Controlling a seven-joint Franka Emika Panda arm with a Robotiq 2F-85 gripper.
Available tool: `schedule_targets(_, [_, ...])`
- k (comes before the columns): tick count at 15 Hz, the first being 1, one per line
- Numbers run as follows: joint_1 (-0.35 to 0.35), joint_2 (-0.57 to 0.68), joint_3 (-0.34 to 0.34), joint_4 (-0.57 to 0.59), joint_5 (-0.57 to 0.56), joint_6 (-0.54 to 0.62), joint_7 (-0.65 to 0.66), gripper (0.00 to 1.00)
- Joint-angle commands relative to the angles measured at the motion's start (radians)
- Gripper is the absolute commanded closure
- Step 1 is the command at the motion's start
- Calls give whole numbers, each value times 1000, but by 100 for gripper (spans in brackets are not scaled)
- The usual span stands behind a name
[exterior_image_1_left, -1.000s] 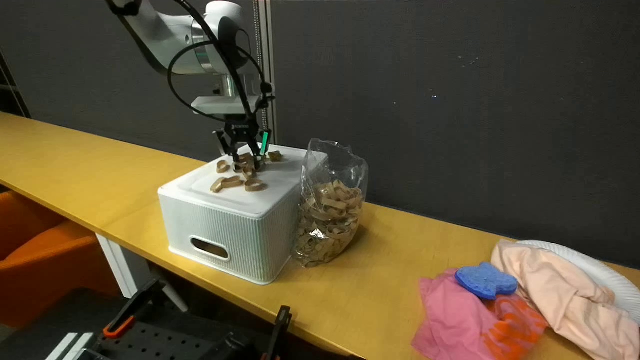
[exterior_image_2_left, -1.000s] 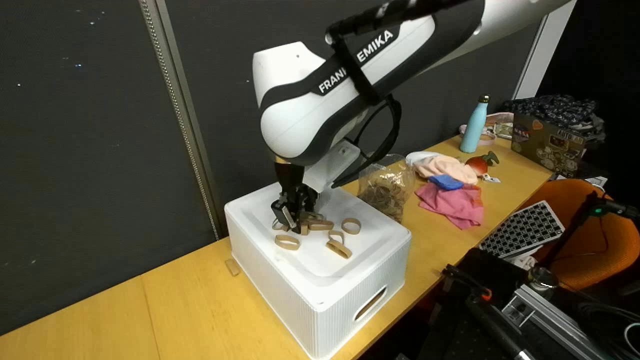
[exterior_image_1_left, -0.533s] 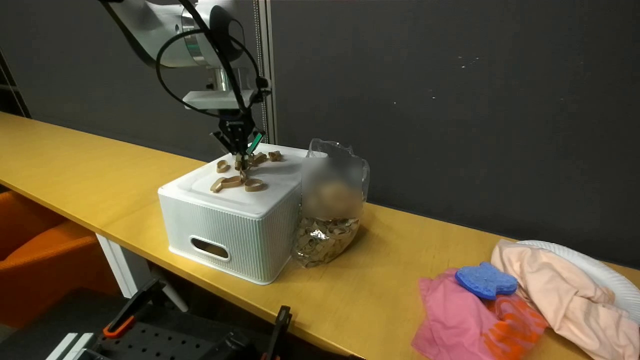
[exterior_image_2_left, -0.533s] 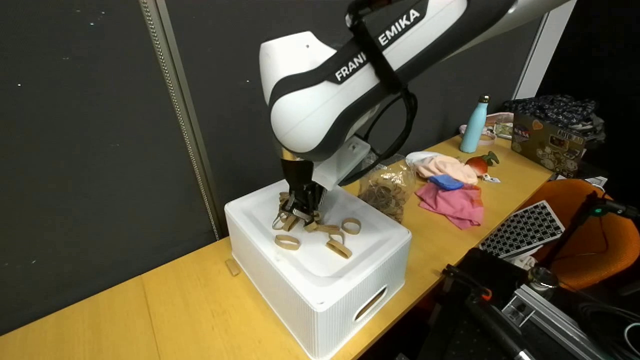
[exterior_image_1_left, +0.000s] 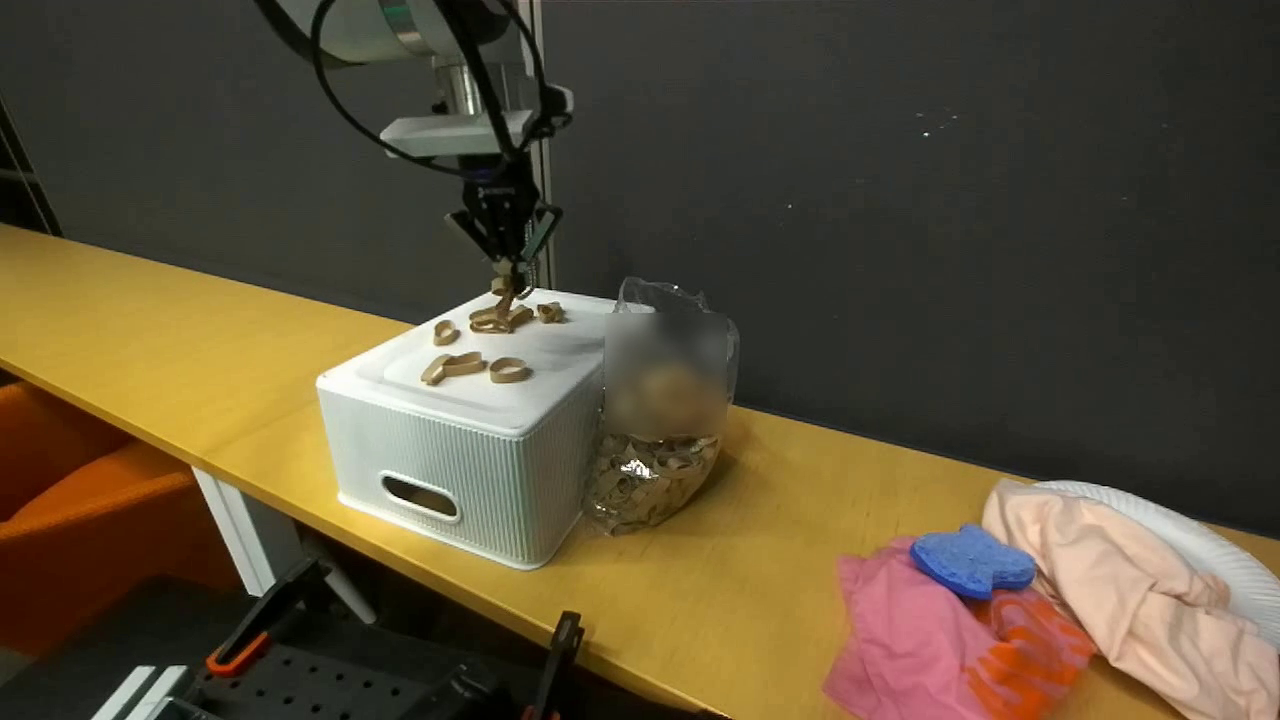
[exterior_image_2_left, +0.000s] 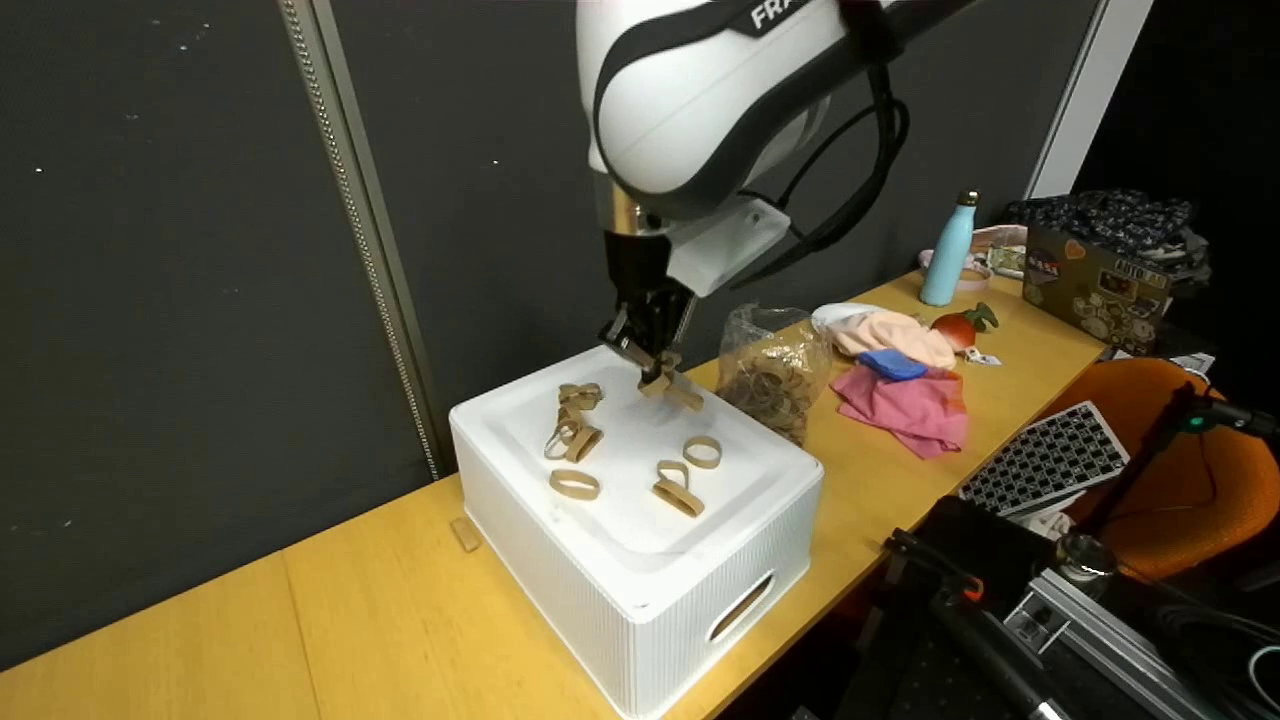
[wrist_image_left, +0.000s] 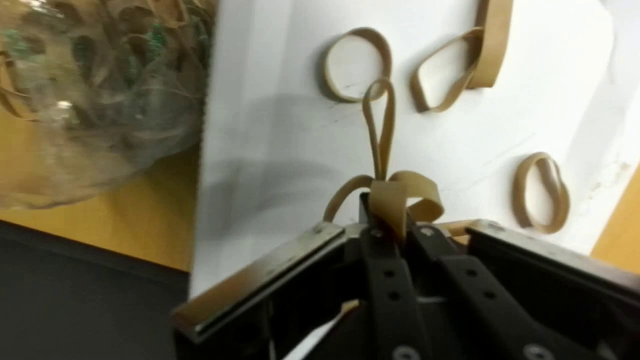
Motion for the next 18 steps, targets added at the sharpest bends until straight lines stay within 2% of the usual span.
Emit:
schedule_targets(1, [-59, -67, -38, 5, 10, -52, -22, 99])
schedule_targets(7, [-146, -95, -95, -11, 19, -50, -40, 99])
schedule_targets(15, [-170, -117, -109, -95, 30, -22, -36, 99])
schedule_targets(18, [-183, -91, -121, -88, 41, -21, -43, 99])
